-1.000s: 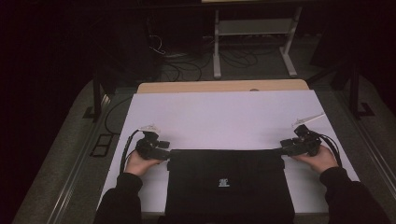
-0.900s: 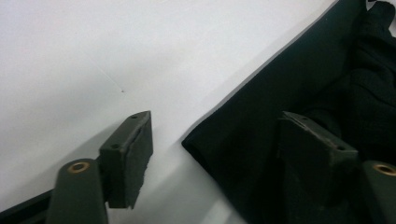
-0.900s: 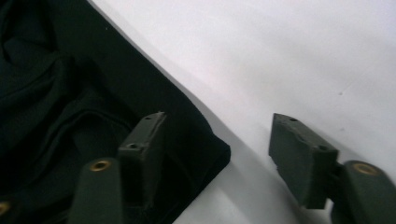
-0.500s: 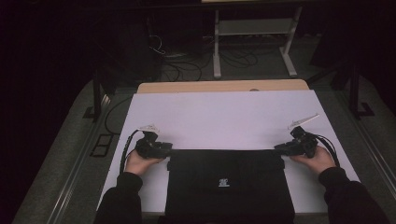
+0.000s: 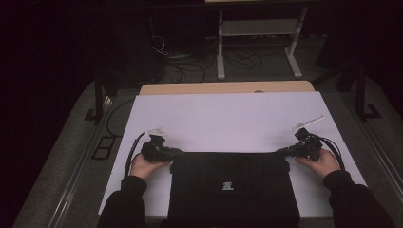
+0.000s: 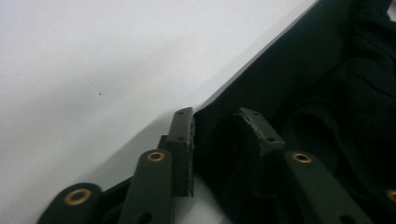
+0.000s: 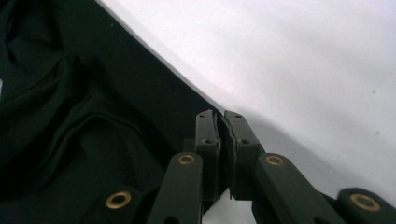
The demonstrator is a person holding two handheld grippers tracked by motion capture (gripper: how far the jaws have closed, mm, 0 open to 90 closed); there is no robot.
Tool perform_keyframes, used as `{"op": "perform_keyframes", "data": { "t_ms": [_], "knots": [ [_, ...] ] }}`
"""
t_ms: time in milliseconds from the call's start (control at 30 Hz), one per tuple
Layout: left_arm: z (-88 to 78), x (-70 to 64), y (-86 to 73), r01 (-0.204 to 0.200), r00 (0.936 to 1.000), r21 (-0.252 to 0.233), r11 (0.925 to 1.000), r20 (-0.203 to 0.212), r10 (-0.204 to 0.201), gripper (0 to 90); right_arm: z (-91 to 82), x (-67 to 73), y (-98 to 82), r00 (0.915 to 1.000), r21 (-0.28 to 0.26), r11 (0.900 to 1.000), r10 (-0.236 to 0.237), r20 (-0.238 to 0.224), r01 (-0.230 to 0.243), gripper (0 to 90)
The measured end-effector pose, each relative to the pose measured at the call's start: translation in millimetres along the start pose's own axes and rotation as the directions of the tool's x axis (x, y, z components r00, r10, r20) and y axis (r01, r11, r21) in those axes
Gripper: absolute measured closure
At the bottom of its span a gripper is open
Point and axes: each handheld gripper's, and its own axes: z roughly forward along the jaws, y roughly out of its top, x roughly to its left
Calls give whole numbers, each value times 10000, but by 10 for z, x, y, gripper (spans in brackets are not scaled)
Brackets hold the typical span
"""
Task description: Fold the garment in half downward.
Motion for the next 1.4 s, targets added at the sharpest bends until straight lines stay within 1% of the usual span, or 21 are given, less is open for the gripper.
{"op": "perform_keyframes", "data": {
  "t_ms": [67,133,200,267,300,433,533,600,700,733,800,900,933,967,1067,1133,1200,1267,1300,1333,1400],
  "knots": [
    [1,-8,-1,-43,10000,31,10000,-60,43,718,-1,-5,-2,10000,13,10000,63,-26,-63,839],
    [0,-20,1,-168,9998,149,9997,-109,169,759,-1,-1,-1,9999,25,9999,112,-15,-112,844],
    [2,-36,7,-326,9994,289,9990,-136,330,803,1,9,-1,10000,26,10000,37,46,-37,849],
    [-3,-59,20,-585,9979,423,9974,-240,595,829,1,16,-1,9999,30,10000,-45,91,44,851],
    [-7,-78,35,-725,9966,534,9959,-356,745,834,-1,22,-1,9999,38,10000,-66,123,65,853],
    [-38,-134,77,-972,9929,524,9939,-640,1004,842,-3,45,-3,9995,8,9998,-183,265,183,853],
    [-68,-155,90,-1065,9902,446,9933,-855,1100,843,-13,63,0,9990,-39,9997,-243,384,244,855],
    [-78,-161,93,-1082,9897,435,9932,-900,1117,843,-20,77,2,9984,-75,9995,-308,477,312,857],
    [-76,-167,100,-1151,9866,538,9919,-1097,1204,843,-25,90,5,9974,-94,9993,-364,623,371,859],
    [-74,-165,101,-1145,9866,546,9919,-1106,1199,843,-22,94,7,9971,-70,9993,-352,669,357,859],
    [-72,-156,108,-1226,9841,642,9904,-1216,1297,843,-9,99,10,9963,20,9993,-386,767,386,859],
    [-75,-139,126,-1099,9848,574,9923,-1289,1166,844,7,105,18,9955,107,9992,-398,863,391,862],
    [-81,-128,133,-1136,9847,617,9916,-1257,1206,844,10,104,21,9953,107,9992,-385,889,377,863],
    [-81,-125,138,-1148,9842,636,9913,-1281,1222,844,13,104,26,9951,103,9994,-330,933,321,863],
    [-93,-124,148,-1218,9819,629,9906,-1382,1295,844,16,103,45,9941,66,9994,-356,1029,351,864],
    [-107,-124,155,-1198,9813,512,9915,-1454,1261,844,14,105,59,9933,60,9992,-399,1082,395,864],
    [-126,-118,174,-1320,9772,696,9888,-1580,1416,844,11,103,77,9930,24,9991,-431,1096,431,864],
    [-127,-124,197,-1361,9754,698,9882,-1649,1460,845,8,95,96,9936,-49,9991,-422,1048,429,864],
    [-134,-127,211,-1452,9732,772,9864,-1684,1565,845,6,87,104,9935,-75,9989,-452,1048,462,864],
    [-131,-133,230,-1482,9721,743,9862,-1721,1591,845,4,82,113,9936,-70,9989,-447,1041,457,864],
    [-141,-131,267,-1561,9696,807,9844,-1775,1683,845,-12,82,151,9921,-68,9986,-522,1141,534,864]
  ]
}}
